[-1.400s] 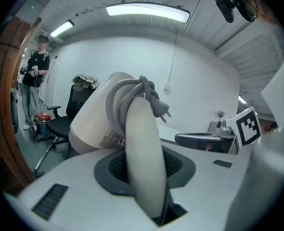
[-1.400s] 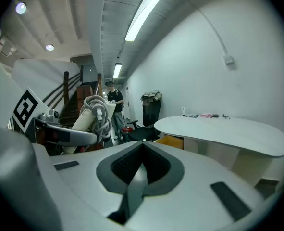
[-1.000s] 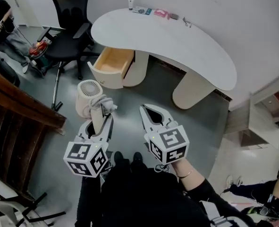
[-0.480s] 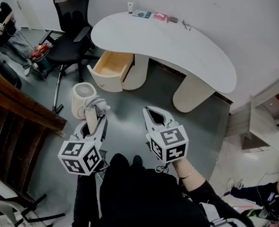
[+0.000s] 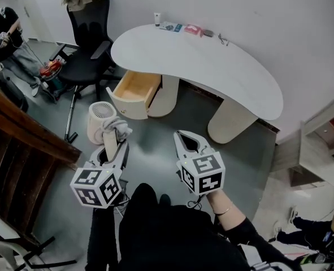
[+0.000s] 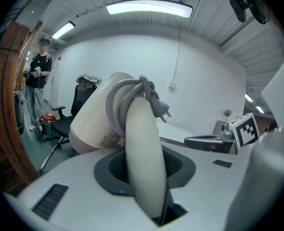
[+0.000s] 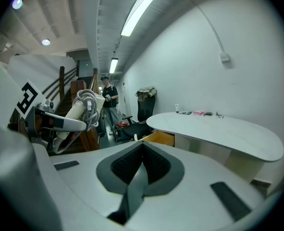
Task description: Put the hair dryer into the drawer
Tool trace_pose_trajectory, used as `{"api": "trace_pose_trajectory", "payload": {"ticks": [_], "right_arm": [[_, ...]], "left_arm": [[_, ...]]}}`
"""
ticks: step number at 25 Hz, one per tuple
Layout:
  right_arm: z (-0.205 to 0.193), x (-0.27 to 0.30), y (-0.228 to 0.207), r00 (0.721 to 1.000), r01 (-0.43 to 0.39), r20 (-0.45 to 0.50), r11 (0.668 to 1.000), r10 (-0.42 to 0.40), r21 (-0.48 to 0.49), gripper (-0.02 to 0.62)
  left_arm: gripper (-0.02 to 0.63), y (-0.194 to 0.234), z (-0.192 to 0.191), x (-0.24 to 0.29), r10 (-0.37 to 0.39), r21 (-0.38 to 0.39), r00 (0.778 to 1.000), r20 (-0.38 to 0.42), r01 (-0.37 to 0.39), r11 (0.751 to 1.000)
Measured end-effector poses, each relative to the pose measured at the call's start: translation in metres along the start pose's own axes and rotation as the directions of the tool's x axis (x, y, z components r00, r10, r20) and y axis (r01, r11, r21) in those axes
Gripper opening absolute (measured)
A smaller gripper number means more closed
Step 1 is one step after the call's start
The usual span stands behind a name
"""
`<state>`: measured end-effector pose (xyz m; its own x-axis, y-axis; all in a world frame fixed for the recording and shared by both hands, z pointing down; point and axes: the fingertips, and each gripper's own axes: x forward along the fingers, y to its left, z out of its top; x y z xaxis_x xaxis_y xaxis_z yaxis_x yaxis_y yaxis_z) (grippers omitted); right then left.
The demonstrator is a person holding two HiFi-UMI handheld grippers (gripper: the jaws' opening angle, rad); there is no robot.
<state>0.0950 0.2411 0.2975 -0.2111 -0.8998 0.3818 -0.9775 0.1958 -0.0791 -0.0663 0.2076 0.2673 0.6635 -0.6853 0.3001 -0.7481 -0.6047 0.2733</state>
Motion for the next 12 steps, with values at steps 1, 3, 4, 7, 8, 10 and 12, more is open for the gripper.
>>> {"api": "trace_pose_trajectory", "payload": {"ticks": [1,3,4,7,8,10,12], "right_arm": [[0.001,0.001,-0.001,1.0,0.0,-0.001,1.0,0.0,-0.004,0.002],[0.004,0.004,-0.003,1.0,-0.002,-0.001,1.0,0.002,-0.011,0.002],[0.004,0.006,-0.004,1.0,-0.004,-0.002,1.0,0.004,-0.014,0.002],[0.006,0.011,-0.005,1.0,-0.008,-0.005,1.0,0.008,-0.02,0.002],[0.006,0.013,-0.006,1.0,-0.009,-0.007,1.0,0.009,-0.021,0.002],[0.007,0.016,-0.007,1.0,-0.009,-0.013,1.0,0.009,-0.019,0.002],[0.008,0.019,-0.009,1.0,-0.01,-0.017,1.0,0.009,-0.017,0.002]], "left_arm": [[0.117,0.0,0.001,0.002,-0.001,0.001,1.0,0.0,0.001,1.0],[0.117,0.0,0.002,0.006,-0.002,0.003,1.0,-0.001,0.002,1.0],[0.117,0.0,0.003,0.008,-0.001,0.003,1.0,-0.001,0.001,1.0],[0.117,0.001,0.005,0.015,0.003,0.005,1.0,0.001,-0.003,1.0],[0.117,0.002,0.006,0.017,0.004,0.006,1.0,0.001,-0.004,1.0],[0.117,0.004,0.008,0.021,0.007,0.007,1.0,-0.001,-0.007,1.0],[0.117,0.007,0.011,0.024,0.01,0.006,1.0,-0.001,-0.01,1.0]]}}
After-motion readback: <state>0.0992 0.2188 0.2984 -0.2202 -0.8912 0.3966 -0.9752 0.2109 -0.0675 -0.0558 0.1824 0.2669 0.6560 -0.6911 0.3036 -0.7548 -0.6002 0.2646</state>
